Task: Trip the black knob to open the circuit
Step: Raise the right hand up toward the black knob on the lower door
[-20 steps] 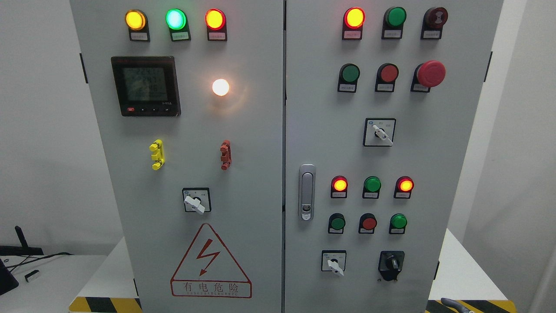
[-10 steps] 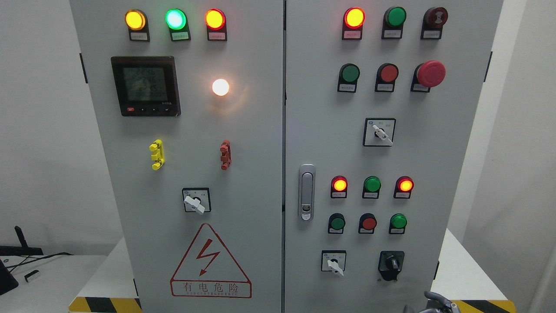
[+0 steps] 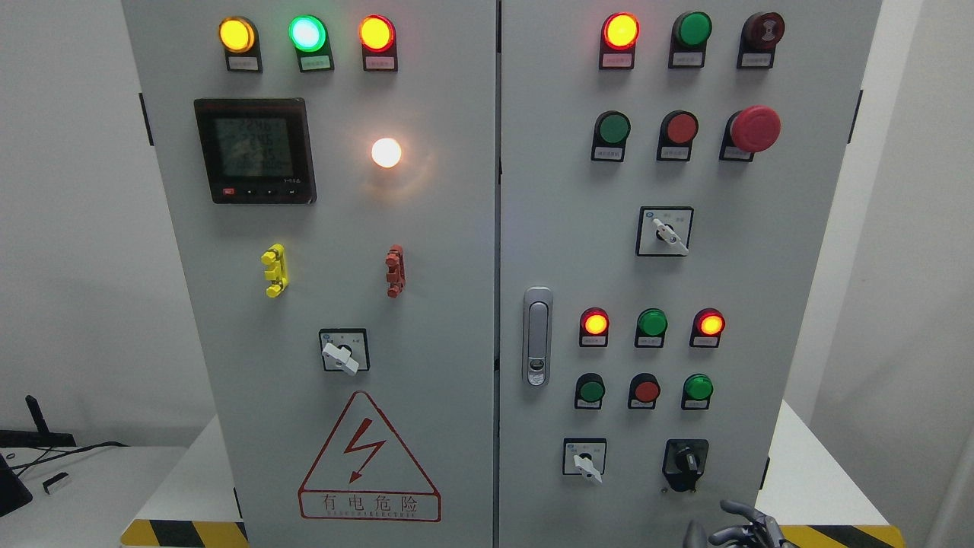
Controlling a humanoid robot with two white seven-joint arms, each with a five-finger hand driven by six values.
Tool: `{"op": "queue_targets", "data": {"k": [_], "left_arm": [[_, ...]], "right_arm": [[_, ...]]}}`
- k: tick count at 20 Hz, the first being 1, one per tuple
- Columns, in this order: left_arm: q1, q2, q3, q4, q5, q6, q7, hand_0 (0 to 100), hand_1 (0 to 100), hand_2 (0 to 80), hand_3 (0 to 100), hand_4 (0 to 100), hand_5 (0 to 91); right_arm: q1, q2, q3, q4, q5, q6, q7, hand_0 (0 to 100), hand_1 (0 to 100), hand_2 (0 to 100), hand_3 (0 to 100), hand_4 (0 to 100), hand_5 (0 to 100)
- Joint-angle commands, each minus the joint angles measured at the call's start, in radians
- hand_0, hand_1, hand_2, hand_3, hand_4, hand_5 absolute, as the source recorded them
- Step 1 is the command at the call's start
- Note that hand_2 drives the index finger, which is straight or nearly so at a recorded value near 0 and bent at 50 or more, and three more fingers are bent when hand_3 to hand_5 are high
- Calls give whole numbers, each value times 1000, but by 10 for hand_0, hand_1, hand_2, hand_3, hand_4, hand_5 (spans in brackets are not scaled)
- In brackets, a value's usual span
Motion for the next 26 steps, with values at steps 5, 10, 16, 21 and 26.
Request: {"op": "queue_targets", "data": {"k": [5, 10, 16, 21, 26], "left_arm": [[0, -1, 0, -1, -31, 0, -1, 120, 389, 0, 0, 0, 0], [0, 1, 0, -1, -31, 0, -1, 120, 389, 0, 0, 0, 0], [0, -1, 0, -1, -31, 0, -1, 120, 389, 0, 0, 0, 0], [0, -1, 0, -1, -31, 0, -1, 120, 389, 0, 0, 0, 0], [0, 1, 0, -1, -31, 0, -1, 120, 389, 0, 0, 0, 0]], "right_arm": [[-66, 5, -24, 116, -3, 0, -7, 344, 785, 387, 691, 745, 910], [-67, 5, -27, 124, -5, 0, -7, 343, 785, 386, 690, 745, 910], [-76, 10, -27, 122, -5, 5, -7, 341, 785, 386, 690, 744, 909], [-84, 12, -41, 121, -6, 12, -7, 340, 785, 387, 693, 744, 909], [-106, 12, -41, 122, -9, 29, -5, 339, 786, 391, 694, 745, 909]]}}
